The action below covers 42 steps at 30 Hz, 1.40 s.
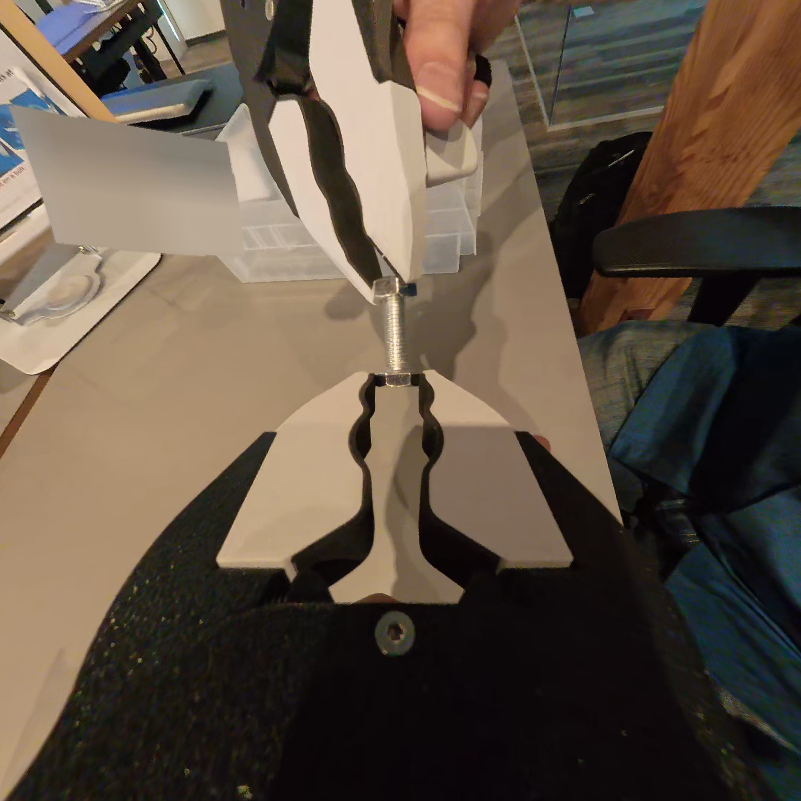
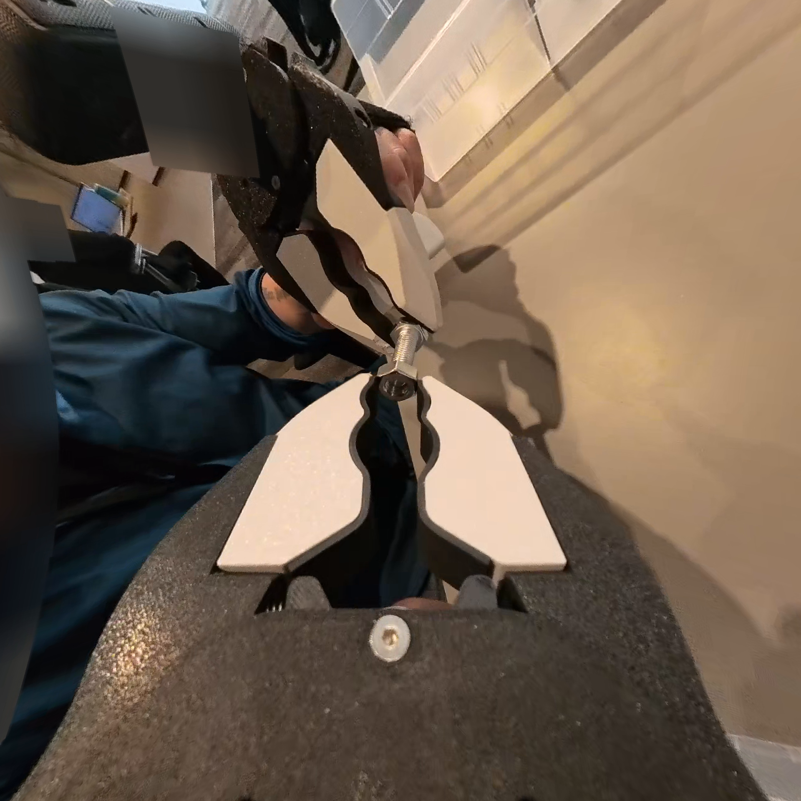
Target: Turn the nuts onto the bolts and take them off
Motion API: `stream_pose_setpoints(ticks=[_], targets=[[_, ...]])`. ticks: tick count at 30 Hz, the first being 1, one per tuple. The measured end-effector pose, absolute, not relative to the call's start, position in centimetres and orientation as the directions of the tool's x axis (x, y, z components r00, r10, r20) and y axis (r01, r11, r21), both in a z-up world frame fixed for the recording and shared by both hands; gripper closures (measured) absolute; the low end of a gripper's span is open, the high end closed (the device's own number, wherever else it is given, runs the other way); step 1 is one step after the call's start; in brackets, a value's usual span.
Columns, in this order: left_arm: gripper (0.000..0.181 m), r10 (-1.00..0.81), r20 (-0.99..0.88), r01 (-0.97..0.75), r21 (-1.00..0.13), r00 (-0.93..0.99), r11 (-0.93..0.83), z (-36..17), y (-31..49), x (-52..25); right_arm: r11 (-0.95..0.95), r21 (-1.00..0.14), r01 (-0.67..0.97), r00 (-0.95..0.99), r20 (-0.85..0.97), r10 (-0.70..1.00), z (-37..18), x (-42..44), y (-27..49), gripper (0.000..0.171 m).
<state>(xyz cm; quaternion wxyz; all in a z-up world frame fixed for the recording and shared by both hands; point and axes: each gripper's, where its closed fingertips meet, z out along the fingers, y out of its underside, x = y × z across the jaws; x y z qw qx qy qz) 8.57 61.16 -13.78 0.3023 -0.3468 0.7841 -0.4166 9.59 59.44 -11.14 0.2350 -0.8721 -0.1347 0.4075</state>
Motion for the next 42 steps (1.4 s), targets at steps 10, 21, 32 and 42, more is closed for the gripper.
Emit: stream_pose_setpoints(ticks=[10,21,32,42], targets=[[0.163,-0.785,-0.127,-0.265,-0.898,-0.607,0.351,-13.4,60.7,8.5,-0.783,-0.618,0.072,0.603,-0.598,0.528,-9.7,9.2,59.9,0.144],[0.163,-0.749,0.016,-0.227,-0.957,-0.663,0.179,-12.3,61.1,8.0,-0.157,-0.698,0.698,0.524,0.349,0.777,-8.9,9.8,60.1,0.138],[0.163,-0.714,0.043,-0.236,-0.956,-0.699,0.173,-12.4,60.2,7.8,-0.106,-0.644,0.758,0.439,0.383,0.813,-9.9,8.8,59.8,0.136],[0.163,-0.707,0.041,-0.239,-0.954,-0.706,0.183,-12.6,59.9,7.7,-0.103,-0.637,0.764,0.419,0.368,0.83,-10.2,8.3,59.6,0.153]])
